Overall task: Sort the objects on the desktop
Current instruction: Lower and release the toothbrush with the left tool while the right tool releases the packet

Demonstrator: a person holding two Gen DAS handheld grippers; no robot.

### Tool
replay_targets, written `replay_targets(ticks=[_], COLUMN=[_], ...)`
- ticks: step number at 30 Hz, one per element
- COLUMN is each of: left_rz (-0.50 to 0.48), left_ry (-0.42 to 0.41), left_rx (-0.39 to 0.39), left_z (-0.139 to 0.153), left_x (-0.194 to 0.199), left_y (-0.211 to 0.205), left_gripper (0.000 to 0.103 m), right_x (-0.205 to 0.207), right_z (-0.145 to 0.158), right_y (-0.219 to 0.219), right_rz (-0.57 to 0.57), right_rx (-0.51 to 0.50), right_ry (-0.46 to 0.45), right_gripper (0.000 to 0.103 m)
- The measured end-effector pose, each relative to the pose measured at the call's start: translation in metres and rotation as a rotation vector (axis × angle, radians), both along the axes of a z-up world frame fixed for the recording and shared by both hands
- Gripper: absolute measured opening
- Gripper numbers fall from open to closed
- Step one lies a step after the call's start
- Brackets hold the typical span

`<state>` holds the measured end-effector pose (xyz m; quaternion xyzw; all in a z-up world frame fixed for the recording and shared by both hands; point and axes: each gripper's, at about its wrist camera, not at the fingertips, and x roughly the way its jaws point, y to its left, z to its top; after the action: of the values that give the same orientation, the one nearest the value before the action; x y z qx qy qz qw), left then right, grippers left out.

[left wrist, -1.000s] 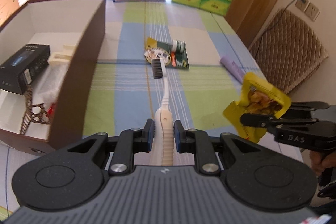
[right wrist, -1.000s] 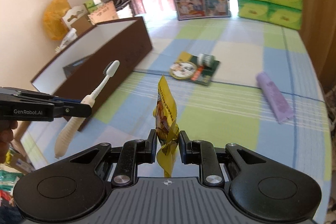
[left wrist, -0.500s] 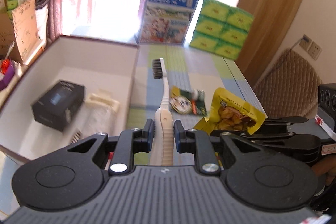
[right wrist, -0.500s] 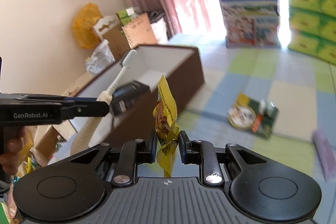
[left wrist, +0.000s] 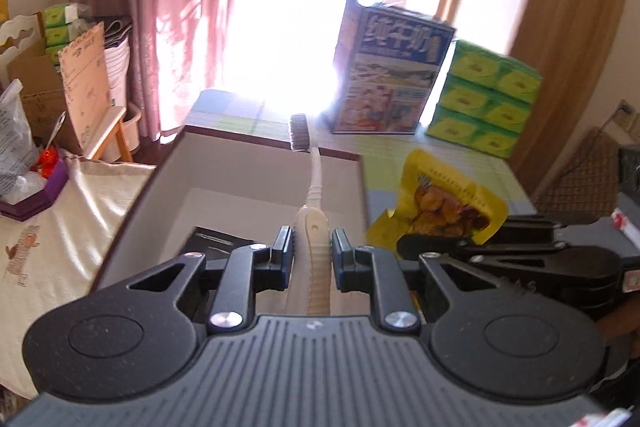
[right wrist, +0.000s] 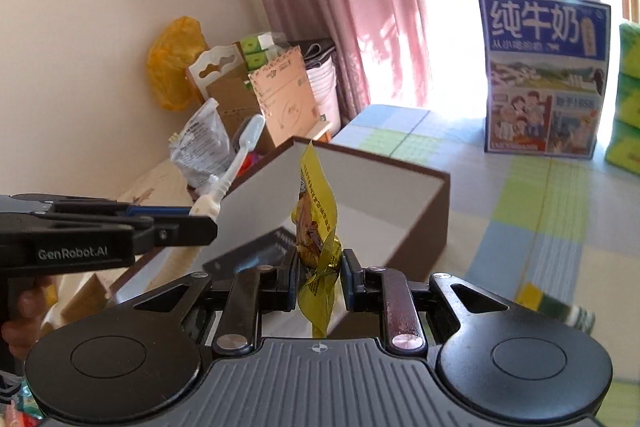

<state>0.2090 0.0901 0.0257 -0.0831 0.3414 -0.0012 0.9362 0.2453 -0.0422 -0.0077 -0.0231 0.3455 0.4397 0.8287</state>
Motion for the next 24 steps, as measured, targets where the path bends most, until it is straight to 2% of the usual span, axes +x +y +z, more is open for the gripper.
replay_targets(ticks=[5,11,18,24], left_rz=[0.002,-0.028,-0.011,0.007], left_ry=[0.046,0.139,0.267,0.351], left_rx=[-0.007,-0.007,-0.061,-0.031], left_z=[-0.012,-0.031,-0.063,-0.085], left_x=[0.030,0.069,0.110,0.138], left_y=[0.027,0.048,0.069,0.077], left_gripper=[0.016,0.016,0.016,0.016], right_x=[0.017,0.038,0.062,0.069], right_z=[-0.009,-0.031,-0.056,-0.071], right_y=[0.028,0.057,0.075,0.089], right_rz=[-0.005,0.002,0.021,0.045], right_rx=[-0.033,-0.090,-0.176,-0.263], right_ry=[-0.009,-0.012,-0.010,-0.037], right_gripper=[0.018,0.018,0.018,0.018])
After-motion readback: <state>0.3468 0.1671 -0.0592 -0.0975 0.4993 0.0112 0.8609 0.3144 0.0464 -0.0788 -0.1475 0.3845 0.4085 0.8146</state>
